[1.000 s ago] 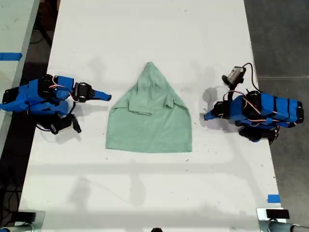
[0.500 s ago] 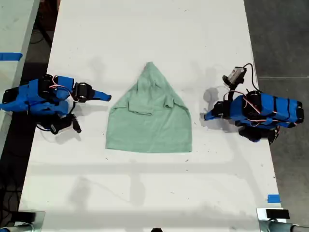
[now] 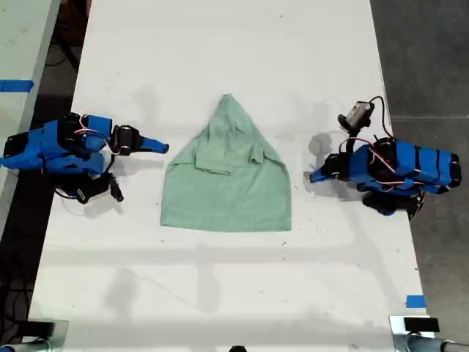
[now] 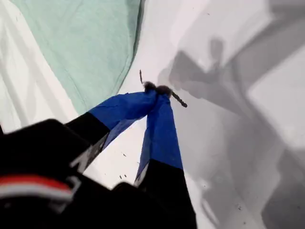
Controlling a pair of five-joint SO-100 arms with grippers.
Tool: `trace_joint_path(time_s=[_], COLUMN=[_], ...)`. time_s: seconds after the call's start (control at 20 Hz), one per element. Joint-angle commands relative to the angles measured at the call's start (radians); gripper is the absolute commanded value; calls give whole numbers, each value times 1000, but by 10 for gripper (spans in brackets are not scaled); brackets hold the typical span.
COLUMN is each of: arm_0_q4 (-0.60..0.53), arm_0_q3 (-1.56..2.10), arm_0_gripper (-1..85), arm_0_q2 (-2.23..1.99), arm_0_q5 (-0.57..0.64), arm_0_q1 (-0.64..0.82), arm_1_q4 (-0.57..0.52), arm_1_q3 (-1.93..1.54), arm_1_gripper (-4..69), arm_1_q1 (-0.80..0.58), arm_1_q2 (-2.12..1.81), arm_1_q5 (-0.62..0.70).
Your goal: Fold t shirt
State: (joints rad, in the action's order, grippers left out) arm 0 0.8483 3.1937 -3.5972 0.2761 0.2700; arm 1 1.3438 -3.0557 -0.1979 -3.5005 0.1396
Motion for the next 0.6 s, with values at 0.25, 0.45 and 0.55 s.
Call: trace_joint_path(time_s=[0.25, 0.45, 0.55], arm_0_q4=[11, 11, 12], arm_0_q3=[8, 8, 8], arm_0_gripper=[-2, -2, -2], arm_0_q2=[-8, -8, -8], arm_0_q5=[-46, -46, -46], arm_0_q1=[21, 23, 18], arm_1_q4=[0, 0, 0], arm_1_q3=[-37, -37, -38], arm_1_gripper=[-16, -16, -16], arm_1_q1=[-25, -26, -28], arm_1_q2=[-11, -11, -11], arm_1_q5=[-14, -14, -14])
